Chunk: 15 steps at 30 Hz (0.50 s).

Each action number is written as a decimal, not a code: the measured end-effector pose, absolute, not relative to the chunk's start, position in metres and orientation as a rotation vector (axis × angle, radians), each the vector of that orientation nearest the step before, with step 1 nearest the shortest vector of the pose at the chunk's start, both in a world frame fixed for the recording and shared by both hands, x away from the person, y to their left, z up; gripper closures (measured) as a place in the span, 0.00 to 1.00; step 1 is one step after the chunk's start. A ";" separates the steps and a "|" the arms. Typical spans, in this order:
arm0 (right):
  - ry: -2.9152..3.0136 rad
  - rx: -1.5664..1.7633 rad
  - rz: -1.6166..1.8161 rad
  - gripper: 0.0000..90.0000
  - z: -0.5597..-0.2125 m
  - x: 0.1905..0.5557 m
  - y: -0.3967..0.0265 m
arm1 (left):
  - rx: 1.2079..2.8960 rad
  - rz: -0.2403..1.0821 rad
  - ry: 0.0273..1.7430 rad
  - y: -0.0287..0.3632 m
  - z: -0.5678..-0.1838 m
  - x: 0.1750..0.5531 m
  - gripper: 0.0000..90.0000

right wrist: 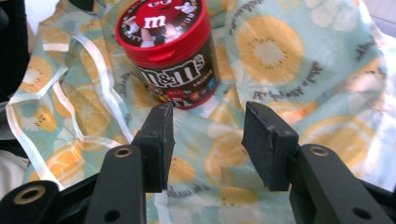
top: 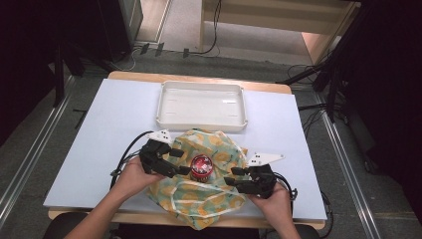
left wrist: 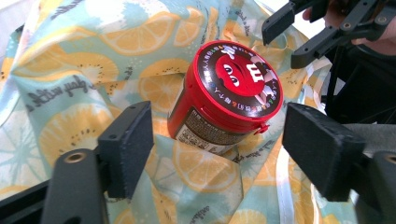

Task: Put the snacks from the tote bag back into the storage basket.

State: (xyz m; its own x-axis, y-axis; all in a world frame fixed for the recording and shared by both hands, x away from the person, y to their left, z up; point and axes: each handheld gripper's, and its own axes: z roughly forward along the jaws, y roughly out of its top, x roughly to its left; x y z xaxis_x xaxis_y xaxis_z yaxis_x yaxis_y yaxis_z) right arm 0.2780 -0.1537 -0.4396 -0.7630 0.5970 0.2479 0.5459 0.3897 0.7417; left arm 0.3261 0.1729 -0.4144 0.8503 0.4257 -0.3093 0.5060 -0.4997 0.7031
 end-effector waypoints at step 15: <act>2.530 1.115 1.344 0.59 -0.442 0.281 -0.163 | 2.189 -0.101 0.630 0.156 -0.433 0.324 0.14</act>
